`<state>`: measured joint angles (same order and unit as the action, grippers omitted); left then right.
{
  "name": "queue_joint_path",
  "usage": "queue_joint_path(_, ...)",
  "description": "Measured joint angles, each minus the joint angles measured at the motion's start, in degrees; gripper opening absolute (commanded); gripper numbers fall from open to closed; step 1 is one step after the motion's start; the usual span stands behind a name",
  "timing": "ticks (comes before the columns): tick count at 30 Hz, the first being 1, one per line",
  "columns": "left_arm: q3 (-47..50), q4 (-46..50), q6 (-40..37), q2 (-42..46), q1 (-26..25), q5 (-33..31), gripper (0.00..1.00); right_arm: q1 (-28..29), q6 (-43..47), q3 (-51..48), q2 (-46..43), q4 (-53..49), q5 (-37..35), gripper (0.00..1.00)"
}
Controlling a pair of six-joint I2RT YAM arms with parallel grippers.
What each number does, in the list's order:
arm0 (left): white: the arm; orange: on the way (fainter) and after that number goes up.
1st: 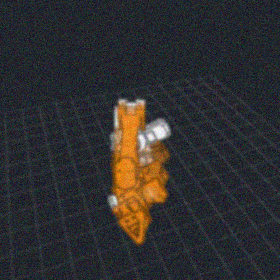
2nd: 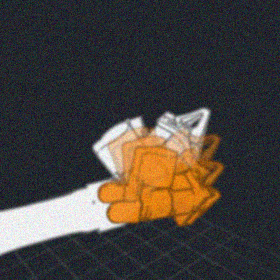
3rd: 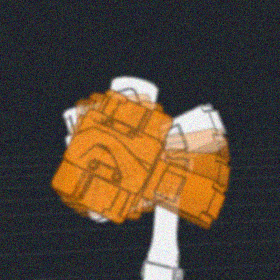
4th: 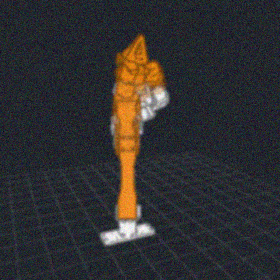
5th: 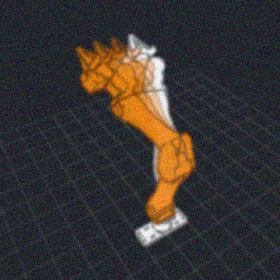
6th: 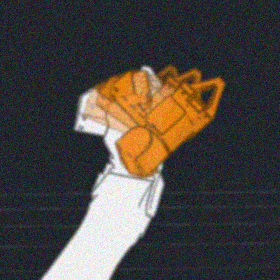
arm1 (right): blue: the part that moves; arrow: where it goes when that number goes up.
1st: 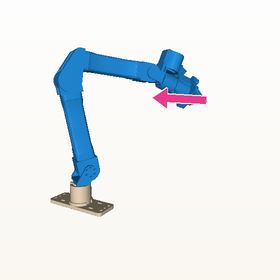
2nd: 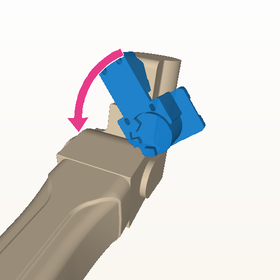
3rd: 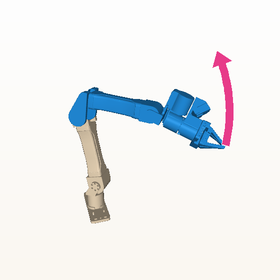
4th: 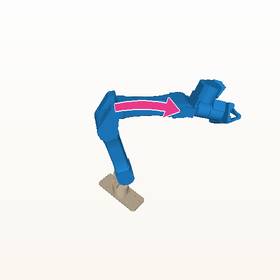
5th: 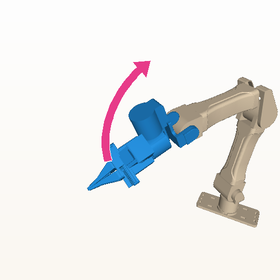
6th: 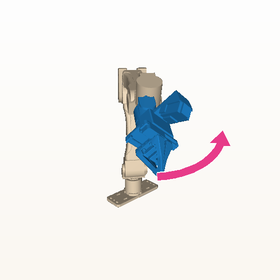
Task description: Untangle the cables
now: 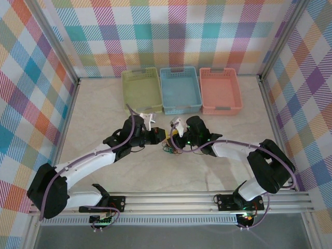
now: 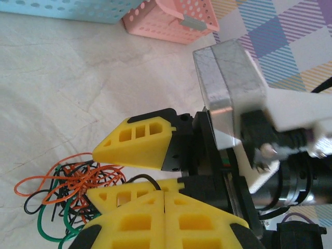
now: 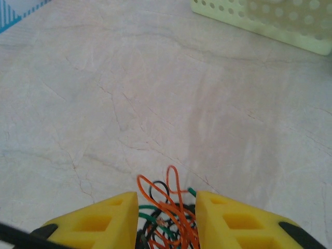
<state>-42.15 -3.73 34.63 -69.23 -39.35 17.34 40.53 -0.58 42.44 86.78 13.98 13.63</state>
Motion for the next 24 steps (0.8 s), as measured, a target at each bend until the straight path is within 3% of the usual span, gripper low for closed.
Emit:
queue_joint_path(15,8.0,-2.6,-2.6,23.3,0.0,-6.1,0.00,0.1,-0.1,5.3,3.8,-6.2,-9.9,0.33)
queue_joint_path(19,8.3,-2.8,-2.7,24.1,0.0,-6.5,0.00,0.0,-0.2,5.5,3.9,-7.4,-11.3,0.40)
queue_joint_path(24,8.3,-3.7,-2.7,21.0,0.0,-6.4,0.00,0.0,0.1,2.2,1.6,-3.8,-8.0,0.51)
